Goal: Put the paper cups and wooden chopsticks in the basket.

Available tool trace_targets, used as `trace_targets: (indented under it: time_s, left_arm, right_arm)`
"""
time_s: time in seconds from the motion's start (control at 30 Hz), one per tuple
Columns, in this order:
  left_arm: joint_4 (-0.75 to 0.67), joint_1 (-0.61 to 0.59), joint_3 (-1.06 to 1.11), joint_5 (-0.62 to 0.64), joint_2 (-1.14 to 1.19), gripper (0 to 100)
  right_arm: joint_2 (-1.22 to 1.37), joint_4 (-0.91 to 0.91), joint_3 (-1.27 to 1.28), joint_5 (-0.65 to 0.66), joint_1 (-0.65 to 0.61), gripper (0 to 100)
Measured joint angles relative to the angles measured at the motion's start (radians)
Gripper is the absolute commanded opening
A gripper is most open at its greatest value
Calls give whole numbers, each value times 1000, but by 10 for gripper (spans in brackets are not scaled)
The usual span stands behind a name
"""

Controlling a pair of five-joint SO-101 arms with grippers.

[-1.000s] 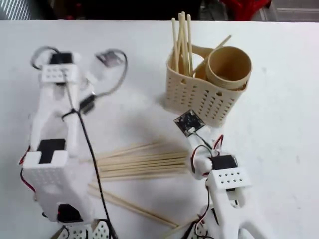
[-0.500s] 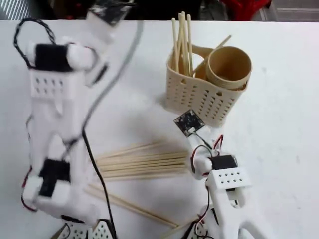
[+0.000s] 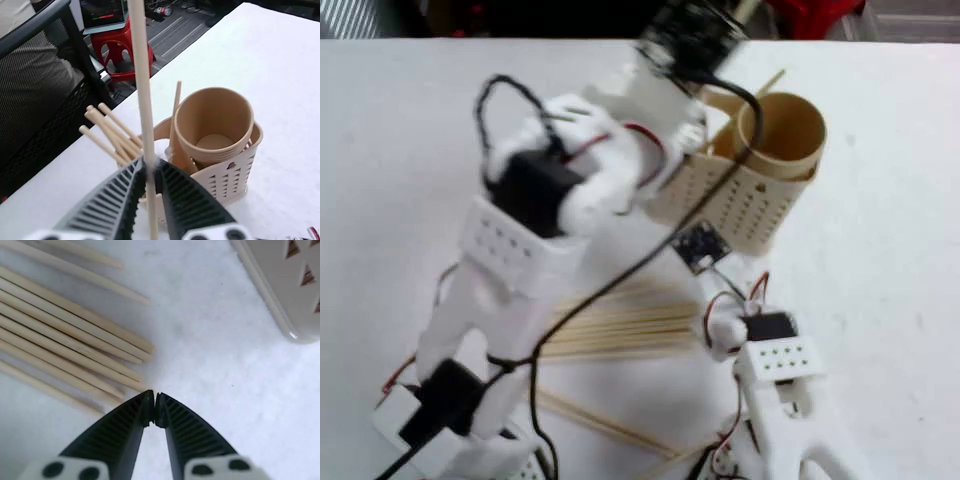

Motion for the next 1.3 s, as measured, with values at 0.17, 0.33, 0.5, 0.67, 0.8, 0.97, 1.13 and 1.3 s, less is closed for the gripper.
trace_targets:
  time_s: [0.17, 0.33, 0.5, 0.67, 0.8, 0.97, 1.13, 1.3]
  left_arm:
    - [-290, 28, 203, -11, -46, 21]
    - [-706, 26, 480, -14, -107, 21]
    - [-950, 14, 638, 9, -107, 23]
    - [-1022, -55, 643, 29, -84, 24]
    - [-1022, -98, 617, 32, 18, 24]
    - [-967, -97, 583, 69, 40, 93]
    - [-950, -98, 580, 117, 40, 105]
    - [-884, -100, 580, 124, 34, 105]
  right_arm:
    - [0, 0, 0, 0, -2, 20]
    - [0, 0, 0, 0, -2, 20]
    - [0, 0, 0, 0, -2, 21]
    - [0, -29, 21, 0, -2, 21]
    - [0, -41, 25, 0, -2, 21]
    - [0, -43, 25, 0, -2, 21]
    - [0, -43, 25, 0, -2, 21]
    - [0, -43, 25, 0, -2, 21]
